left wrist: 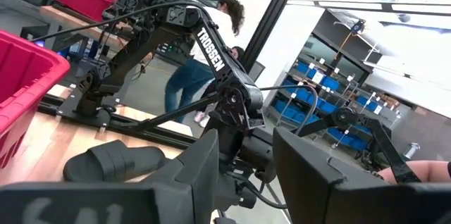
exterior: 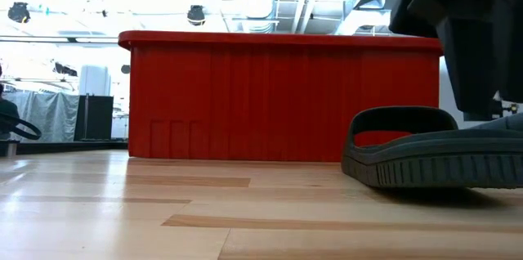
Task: Pick and place slides into bin
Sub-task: Put the black slide into the red container
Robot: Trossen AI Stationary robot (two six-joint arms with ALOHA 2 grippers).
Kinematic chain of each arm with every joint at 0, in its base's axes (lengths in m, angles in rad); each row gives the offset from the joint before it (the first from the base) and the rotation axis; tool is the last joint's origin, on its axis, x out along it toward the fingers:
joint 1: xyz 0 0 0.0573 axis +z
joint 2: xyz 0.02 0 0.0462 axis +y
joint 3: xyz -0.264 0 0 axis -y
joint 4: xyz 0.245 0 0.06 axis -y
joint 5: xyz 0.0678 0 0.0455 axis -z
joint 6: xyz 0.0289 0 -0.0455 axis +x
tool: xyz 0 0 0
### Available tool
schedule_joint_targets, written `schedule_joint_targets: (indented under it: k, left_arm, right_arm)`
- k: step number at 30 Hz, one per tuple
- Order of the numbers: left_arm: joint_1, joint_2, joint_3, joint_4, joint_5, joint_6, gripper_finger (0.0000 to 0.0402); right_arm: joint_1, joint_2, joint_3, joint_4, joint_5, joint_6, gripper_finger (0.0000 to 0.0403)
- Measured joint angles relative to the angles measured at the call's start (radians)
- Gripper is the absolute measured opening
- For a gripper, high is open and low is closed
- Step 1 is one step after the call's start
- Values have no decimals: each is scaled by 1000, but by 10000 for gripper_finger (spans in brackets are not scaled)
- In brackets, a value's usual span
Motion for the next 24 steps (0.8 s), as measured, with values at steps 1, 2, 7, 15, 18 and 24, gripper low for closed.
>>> schedule_joint_targets:
  k: [1, 2, 7, 15, 18, 24]
  left_arm:
    - [0, 0, 0, 0, 0, 0, 125]
    - [0, 0, 0, 0, 0, 0, 125]
    - [0, 0, 0, 0, 0, 0, 125]
    - [0, 0, 0, 0, -1, 0, 125]
    - [0, 0, 0, 0, -1, 0, 125]
    - [0, 0, 0, 0, -1, 0, 125]
  right_arm:
    - [-1, 0, 0, 0, 0, 0, 138]
    - [-1, 0, 0, 0, 0, 0, 148]
    - [-7, 0, 0, 2, -3, -25, 191]
    - [-14, 0, -5, 7, 0, -68, 205]
    - [-15, 0, -5, 7, 0, -100, 198]
    - [-21, -1, -5, 4, 0, -123, 186]
